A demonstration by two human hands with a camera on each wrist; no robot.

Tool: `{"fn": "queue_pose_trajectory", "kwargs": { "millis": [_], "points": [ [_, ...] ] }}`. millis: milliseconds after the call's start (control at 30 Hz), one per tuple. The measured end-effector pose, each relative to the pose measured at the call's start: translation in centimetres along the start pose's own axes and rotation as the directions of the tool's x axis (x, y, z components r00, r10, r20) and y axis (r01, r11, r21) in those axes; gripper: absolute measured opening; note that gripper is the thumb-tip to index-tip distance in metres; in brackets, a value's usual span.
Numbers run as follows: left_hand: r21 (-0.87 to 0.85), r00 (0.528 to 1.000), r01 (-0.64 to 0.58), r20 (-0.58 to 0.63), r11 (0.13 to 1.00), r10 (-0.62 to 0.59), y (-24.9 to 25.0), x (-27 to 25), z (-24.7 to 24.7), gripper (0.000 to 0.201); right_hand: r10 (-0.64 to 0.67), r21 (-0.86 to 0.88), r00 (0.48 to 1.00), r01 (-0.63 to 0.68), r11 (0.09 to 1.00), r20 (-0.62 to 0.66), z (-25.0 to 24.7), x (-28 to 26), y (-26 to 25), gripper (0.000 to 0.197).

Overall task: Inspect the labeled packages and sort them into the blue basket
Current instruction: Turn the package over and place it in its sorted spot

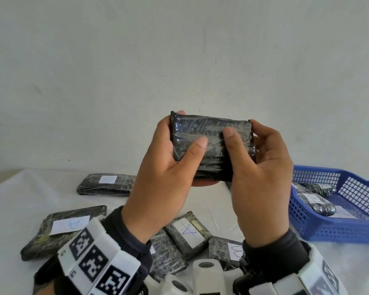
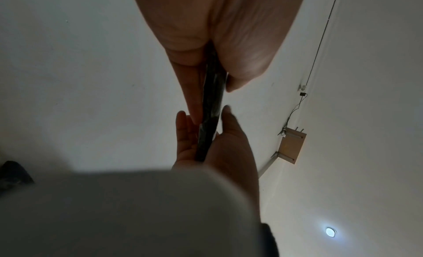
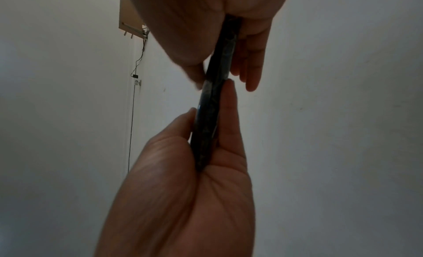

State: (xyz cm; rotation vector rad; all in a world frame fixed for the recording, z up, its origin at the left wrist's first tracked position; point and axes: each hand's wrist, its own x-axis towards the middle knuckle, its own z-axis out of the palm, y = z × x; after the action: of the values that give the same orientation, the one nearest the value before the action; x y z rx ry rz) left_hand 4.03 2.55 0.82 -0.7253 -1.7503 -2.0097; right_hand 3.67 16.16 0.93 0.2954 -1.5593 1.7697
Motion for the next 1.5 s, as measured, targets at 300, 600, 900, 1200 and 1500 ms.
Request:
{"fn": "queue_pose_trajectory", "kwargs": {
  "millis": [300, 600, 900, 1200, 1500],
  "points": [
    [-0.089, 0.996, 0.061, 0.063, 0.994, -0.056, 0.2, 0.4, -0.7, 0.042, -0.105, -0.124, 0.993, 0.111, 0.986, 0.054, 0.1, -0.3, -0.5, 0.072],
    [-0.16, 0.988, 0.139, 0.096, 0.977, -0.124, 0.8, 1.1, -2.2, 0.029, -0.112, -0.097, 0.977, 0.131, 0.987, 0.184, -0.8, 0.3, -0.1, 0.064],
    [-0.232, 0.996, 0.083, -0.008, 0.969, -0.087, 0.8, 1.1, -1.5, 0.078, -0.053, 0.119, 0.988, 0.037, 0.992, 0.142, -1.3, 0.8, 0.2, 0.055],
    [-0.218, 0.994, 0.113, 0.024, 0.969, -0.11, 0.9, 1.0, -1.2, 0.091, -0.069, -0.027, 0.973, 0.077, 0.997, 0.218, -1.3, 0.7, -0.2, 0.068],
    [-0.212, 0.995, 0.1, 0.038, 0.972, -0.094, 0.7, 1.0, -1.2, 0.1, -0.07, -0.039, 0.956, 0.085, 0.996, 0.285, -1.3, 0.7, -0.9, 0.078]
  ]
}}
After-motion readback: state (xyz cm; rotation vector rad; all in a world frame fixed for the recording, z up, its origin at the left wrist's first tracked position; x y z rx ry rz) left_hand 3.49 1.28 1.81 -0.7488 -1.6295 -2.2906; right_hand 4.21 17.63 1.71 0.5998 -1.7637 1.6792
